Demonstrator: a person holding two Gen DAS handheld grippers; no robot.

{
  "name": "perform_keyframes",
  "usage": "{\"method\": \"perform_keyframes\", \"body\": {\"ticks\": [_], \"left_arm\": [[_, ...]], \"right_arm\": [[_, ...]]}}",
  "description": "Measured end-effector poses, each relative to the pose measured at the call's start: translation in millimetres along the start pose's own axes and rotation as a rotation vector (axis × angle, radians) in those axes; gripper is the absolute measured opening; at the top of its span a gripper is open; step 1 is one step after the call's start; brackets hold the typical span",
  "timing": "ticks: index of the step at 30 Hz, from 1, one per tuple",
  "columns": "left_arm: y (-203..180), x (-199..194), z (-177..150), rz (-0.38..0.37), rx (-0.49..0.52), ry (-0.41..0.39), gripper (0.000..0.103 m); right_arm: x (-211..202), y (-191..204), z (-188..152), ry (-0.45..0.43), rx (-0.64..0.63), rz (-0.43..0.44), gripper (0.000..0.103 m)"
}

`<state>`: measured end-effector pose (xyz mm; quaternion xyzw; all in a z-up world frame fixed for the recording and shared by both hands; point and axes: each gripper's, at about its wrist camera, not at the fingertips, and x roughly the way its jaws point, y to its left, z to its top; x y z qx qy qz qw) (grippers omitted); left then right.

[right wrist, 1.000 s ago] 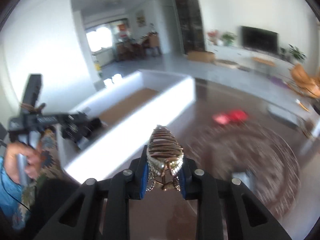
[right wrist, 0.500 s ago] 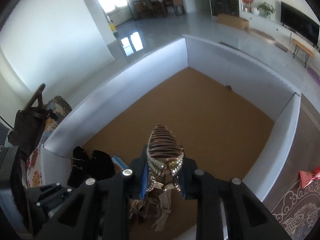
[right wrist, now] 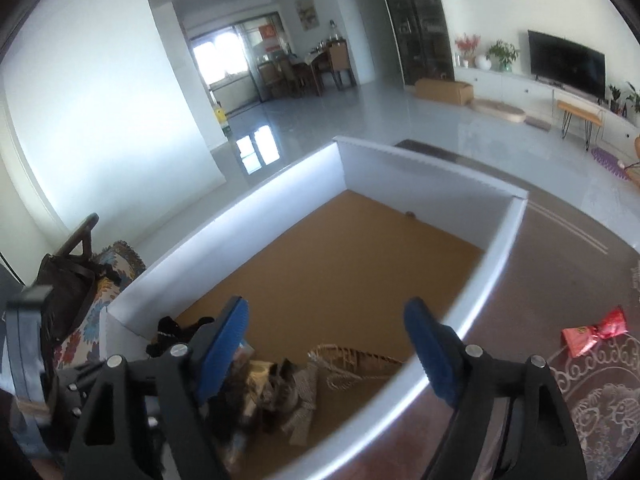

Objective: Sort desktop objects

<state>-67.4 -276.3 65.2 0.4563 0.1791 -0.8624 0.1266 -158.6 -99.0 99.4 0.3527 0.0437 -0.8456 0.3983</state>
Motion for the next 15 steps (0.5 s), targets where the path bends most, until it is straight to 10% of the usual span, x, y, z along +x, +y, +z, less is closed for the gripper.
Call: {"method": "perform_keyframes", "body": {"ticks": [10,15], "left_arm": [[-148.2,-48.4,-106.4,-0.348,0.242,-0.047,0.1],[-214.3,-7.0,-155.8,-0.321,0.416,0.061,0.1]], "right_arm": [[-191.9,-123.2,-200.0,-0.099,0.129,-0.497,0.095],[-234.2,-162.2,-293.2,0.043,0.329,-0.609,0.098]]}}
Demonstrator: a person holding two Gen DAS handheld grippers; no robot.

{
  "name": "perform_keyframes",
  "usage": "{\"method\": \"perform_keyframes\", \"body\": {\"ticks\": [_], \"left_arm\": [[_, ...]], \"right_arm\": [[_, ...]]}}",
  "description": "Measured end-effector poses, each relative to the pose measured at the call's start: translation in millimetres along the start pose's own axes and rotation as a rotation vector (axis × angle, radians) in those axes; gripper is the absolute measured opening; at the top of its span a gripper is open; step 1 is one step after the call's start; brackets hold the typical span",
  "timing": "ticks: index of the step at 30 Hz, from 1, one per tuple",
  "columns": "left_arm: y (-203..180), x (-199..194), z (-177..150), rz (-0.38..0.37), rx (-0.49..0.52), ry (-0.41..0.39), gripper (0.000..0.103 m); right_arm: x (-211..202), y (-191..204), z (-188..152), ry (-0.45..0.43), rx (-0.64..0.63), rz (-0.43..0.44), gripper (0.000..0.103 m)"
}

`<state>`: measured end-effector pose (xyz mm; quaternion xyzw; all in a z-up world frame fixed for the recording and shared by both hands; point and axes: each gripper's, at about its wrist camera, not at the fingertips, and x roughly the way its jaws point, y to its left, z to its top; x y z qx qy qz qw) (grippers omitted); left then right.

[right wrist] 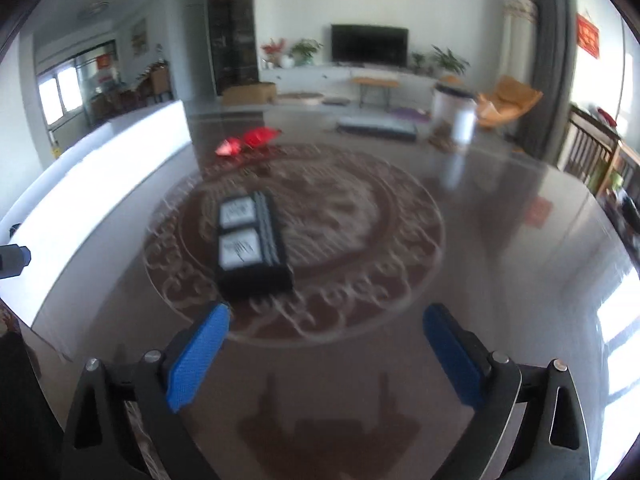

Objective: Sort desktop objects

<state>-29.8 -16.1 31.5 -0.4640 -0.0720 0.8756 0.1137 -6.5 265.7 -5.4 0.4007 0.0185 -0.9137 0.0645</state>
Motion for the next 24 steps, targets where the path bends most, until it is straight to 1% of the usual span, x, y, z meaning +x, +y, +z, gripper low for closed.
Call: {"method": "perform_keyframes", "body": {"ticks": [3,5,7,9,10,12,14,17,20,24], "left_arm": [[-13.4,34.0,-10.4,0.044,0.069,0.039,0.1],[-12.4,54.4,-16.9,0.069,0.089,0.064,0.1],[-0.2,66.3,-24.1,0.091,0.102,0.072,0.1],[8.7,69.0,-29.6,0.111,0.094,0.079,0.1],[12.3,64.4,-30.0,0.119,0.083,0.062,0.1],[19.4,60.0,-29.6,0.11,0.046,0.043,0.1],[28.5,57.9,-29.1,0.111,0.013,0.033,0.1],[34.0,58.0,-27.1,0.119,-0.011,0.026,0.1],[34.5,58.0,-25.8,0.11,-0.019,0.022,0.1],[36.4,58.7,-25.9,0.101,-0.023,0.017,0.1]], "right_arm": [[-1.4,-4.9,-23.1,0.041,0.011,-0.01,0.098],[-1.7,3.2,-27.1,0.055,0.02,0.01,0.098],[3.2,13.6,-28.3,0.075,0.035,0.041,0.098],[11.8,23.1,-28.1,0.09,0.034,0.05,0.098],[13.2,26.3,-28.4,0.088,0.018,0.034,0.099],[15.6,34.0,-27.3,0.093,-0.004,0.044,0.099],[17.5,39.8,-26.8,0.097,-0.021,0.031,0.099],[19.9,45.2,-28.4,0.1,-0.042,0.011,0.099],[22.5,46.2,-27.7,0.099,-0.039,0.01,0.099],[22.9,48.1,-28.3,0.112,-0.055,0.005,0.103]]}}
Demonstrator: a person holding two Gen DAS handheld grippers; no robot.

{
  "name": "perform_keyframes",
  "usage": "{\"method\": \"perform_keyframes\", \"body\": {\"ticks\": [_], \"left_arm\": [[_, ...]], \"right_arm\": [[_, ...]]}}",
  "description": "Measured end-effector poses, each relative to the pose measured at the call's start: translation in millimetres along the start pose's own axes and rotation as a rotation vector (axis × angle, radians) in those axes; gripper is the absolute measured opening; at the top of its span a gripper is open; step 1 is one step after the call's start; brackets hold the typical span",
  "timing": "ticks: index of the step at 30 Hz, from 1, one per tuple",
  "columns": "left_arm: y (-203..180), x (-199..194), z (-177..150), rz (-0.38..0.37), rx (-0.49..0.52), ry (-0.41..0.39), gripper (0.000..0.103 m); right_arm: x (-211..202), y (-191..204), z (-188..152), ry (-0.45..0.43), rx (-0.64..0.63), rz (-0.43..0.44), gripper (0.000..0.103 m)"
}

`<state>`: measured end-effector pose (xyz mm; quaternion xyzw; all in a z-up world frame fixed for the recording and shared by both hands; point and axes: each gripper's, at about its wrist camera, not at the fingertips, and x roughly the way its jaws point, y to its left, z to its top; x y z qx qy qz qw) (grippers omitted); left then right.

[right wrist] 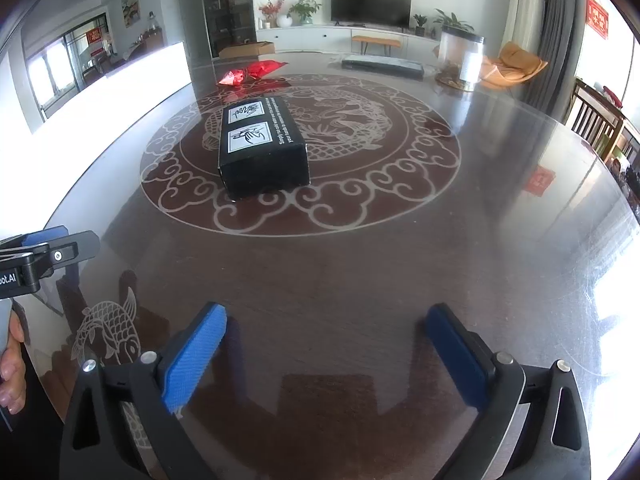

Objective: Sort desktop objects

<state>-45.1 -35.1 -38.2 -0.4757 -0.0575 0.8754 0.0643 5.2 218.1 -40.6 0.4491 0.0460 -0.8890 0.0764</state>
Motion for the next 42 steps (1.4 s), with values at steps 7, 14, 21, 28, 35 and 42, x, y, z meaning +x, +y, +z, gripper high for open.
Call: {"method": "perform_keyframes", "body": {"ticks": [7,14,21,28,35,42], "left_arm": [[1.3,0.4,0.9,0.007,-0.001,0.0,0.1],[-1.0,1.8,-0.3,0.045,0.011,0.001,0.1],[-10.4,6.7,-3.0,0.107,0.069,0.012,0.1],[-11.8,6.9,-3.9,0.123,0.083,0.016,0.1],[-13.4,7.1,-4.8,0.135,0.093,0.019,0.101],[-11.5,7.2,-5.6,0.14,0.081,0.022,0.103]], "right_arm": [[2.1,-1.4,1.4,-0.001,0.0,0.002,0.103],[1.4,-1.8,1.4,-0.002,0.0,0.002,0.103],[1.3,-1.9,1.2,-0.002,0.0,0.002,0.103],[1.3,-2.0,1.2,-0.002,0.0,0.002,0.103],[1.5,-1.9,1.1,-0.002,0.0,0.002,0.103],[1.6,-1.8,1.1,-0.002,0.0,0.003,0.103]]}}
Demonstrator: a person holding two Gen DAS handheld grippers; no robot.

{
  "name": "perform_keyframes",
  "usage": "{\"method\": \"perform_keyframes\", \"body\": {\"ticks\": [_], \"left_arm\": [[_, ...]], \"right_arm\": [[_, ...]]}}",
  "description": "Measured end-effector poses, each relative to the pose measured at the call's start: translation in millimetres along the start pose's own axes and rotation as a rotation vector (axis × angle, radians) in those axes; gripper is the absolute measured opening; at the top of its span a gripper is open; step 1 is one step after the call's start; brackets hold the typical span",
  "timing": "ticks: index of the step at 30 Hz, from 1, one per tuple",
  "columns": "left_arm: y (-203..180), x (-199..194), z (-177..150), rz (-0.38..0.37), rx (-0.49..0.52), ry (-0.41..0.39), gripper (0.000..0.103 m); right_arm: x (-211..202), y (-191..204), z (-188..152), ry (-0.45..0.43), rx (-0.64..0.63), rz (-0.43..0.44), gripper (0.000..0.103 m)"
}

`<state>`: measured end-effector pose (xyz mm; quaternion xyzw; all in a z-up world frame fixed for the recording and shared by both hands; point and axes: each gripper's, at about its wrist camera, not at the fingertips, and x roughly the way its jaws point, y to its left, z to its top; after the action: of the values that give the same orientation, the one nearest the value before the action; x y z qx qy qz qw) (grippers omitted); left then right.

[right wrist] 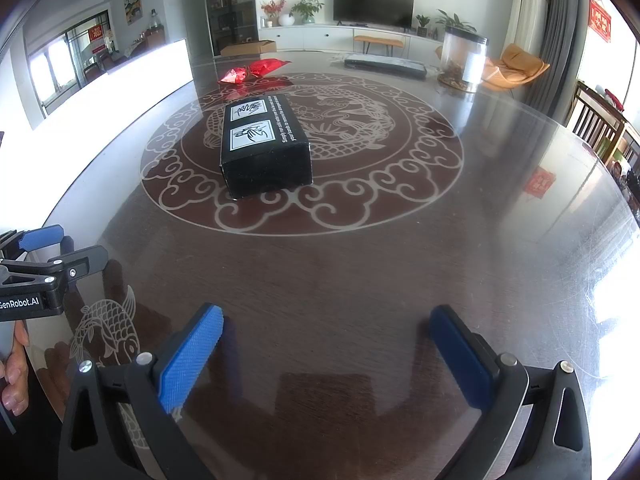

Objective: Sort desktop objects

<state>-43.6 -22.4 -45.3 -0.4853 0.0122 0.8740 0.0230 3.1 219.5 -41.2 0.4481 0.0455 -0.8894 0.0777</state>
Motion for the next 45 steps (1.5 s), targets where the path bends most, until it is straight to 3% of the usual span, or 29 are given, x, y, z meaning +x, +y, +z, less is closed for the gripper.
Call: {"method": "perform_keyframes", "body": {"ticks": [8,18,25,45], "left_arm": [[0.4,-0.6,-0.7,0.002,-0.002,-0.002,0.103],[4.9,-0.3,-0.3,0.017,-0.024,-0.012,0.103],[5.6,-1.0,-0.9,0.017,-0.024,-0.014,0.103],[5.7,-1.9,-1.6,0.021,-0.027,-0.019,0.103]], "right_arm": [[2.5,1.7,4.9,0.01,-0.016,0.012,0.103],[51.2,28.3,72.2,0.047,-0.202,0.143,0.103],[77.4,40.9,103.0,0.016,-0.218,0.16,0.103],[79.5,42.0,104.7,0.016,-0.219,0.16,0.103]]}}
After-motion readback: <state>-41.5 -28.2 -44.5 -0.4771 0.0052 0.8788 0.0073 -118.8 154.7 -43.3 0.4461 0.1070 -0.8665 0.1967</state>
